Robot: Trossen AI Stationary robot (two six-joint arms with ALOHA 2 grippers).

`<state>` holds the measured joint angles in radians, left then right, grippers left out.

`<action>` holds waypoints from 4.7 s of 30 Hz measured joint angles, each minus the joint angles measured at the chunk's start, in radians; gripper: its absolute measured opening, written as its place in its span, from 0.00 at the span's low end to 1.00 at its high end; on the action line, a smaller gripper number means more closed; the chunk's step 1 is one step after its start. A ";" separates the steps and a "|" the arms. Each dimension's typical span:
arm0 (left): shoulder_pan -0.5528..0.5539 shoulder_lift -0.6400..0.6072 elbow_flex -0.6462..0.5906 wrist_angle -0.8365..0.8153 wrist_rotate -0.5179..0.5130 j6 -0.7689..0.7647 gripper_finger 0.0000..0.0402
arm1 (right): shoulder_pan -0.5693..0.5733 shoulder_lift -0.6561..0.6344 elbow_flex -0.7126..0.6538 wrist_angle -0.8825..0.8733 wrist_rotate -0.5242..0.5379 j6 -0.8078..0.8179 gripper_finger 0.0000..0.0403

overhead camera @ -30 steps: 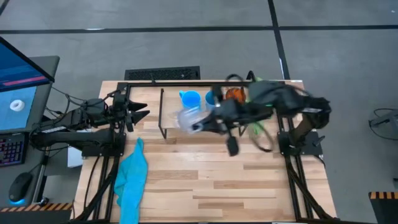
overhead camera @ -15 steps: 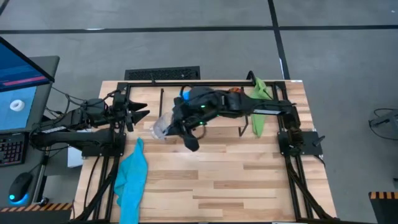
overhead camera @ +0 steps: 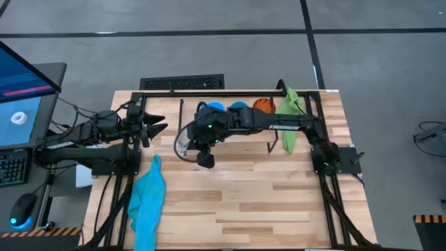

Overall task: Stack small to large cups/mugs on shelf
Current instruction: Put the transparent mug on the shelf

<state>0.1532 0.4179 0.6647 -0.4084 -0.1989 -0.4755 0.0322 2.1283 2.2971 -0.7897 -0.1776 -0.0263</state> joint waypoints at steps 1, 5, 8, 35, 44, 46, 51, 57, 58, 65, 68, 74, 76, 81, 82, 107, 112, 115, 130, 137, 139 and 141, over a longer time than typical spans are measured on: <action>0.000 0.000 0.000 0.000 0.000 0.000 0.55 | 0.000 0.008 0.000 0.001 0.012 -0.006 0.03; 0.000 0.000 0.000 0.000 0.000 -0.003 0.55 | 0.000 0.018 0.001 -0.022 0.070 -0.026 0.03; 0.000 0.000 0.000 0.000 0.000 -0.008 0.55 | 0.000 0.019 0.001 -0.033 0.148 -0.078 0.03; 0.000 0.000 0.000 0.002 -0.026 -0.018 0.55 | -0.045 0.070 -0.035 -0.023 0.292 -0.191 0.03; 0.000 0.000 0.000 0.003 -0.026 -0.035 0.55 | -0.047 0.111 -0.032 -0.020 0.294 -0.204 0.03; 0.000 0.000 0.000 0.003 -0.026 -0.035 0.55 | -0.046 0.111 -0.032 -0.018 0.295 -0.209 0.03; 0.000 0.000 0.000 0.003 -0.028 -0.036 0.55 | -0.048 0.111 -0.032 -0.033 0.315 -0.210 0.03; 0.000 0.000 0.000 0.003 -0.047 -0.037 0.55 | -0.057 0.111 -0.032 -0.072 0.317 -0.217 0.05; 0.000 0.000 0.000 0.003 -0.049 -0.037 0.55 | -0.059 0.111 -0.032 -0.074 0.317 -0.217 0.05; 0.000 0.000 0.000 0.003 -0.049 -0.045 0.55 | -0.072 0.111 -0.032 -0.069 0.317 -0.217 0.09; 0.000 0.000 0.000 0.003 -0.049 -0.053 0.55 | -0.077 0.111 -0.032 -0.067 0.317 -0.212 0.09; 0.000 0.000 0.000 0.003 -0.049 -0.053 0.55 | -0.083 0.111 -0.032 -0.064 0.317 -0.210 0.10; 0.000 0.000 0.000 0.003 -0.049 -0.053 0.55 | -0.086 0.111 -0.032 -0.059 0.314 -0.210 0.10; 0.000 0.000 0.000 0.003 -0.049 -0.052 0.55 | -0.087 0.111 -0.032 -0.042 0.314 -0.210 0.10; 0.000 0.000 0.000 0.003 -0.049 -0.050 0.55 | -0.087 0.111 -0.031 -0.038 0.314 -0.210 0.10; 0.000 0.000 0.000 0.003 -0.050 -0.044 0.55 | -0.116 0.111 -0.031 -0.014 0.308 -0.200 0.16; 0.000 0.000 0.000 0.003 -0.050 -0.049 0.55 | -0.116 0.111 -0.031 0.019 0.306 -0.201 0.16; 0.000 0.000 0.000 0.003 -0.050 -0.050 0.55 | -0.116 0.111 -0.031 0.021 0.306 -0.201 0.17; 0.000 0.000 0.000 0.003 -0.043 -0.052 0.55 | -0.127 0.110 -0.031 0.048 0.311 -0.176 0.39; 0.000 0.000 0.000 0.003 -0.043 -0.053 0.55 | -0.133 0.110 -0.031 0.080 0.311 -0.165 0.47; 0.000 0.000 0.000 0.003 -0.043 -0.052 0.55 | -0.133 0.110 -0.031 0.080 0.312 -0.165 0.49; 0.000 0.000 0.000 0.003 -0.043 -0.053 0.55 | -0.137 0.110 -0.031 0.082 0.318 -0.165 0.51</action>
<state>0.1532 0.4181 0.6647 -0.4057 -0.2424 -0.5282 -0.1043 2.2387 2.2662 -0.7072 0.1402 -0.1909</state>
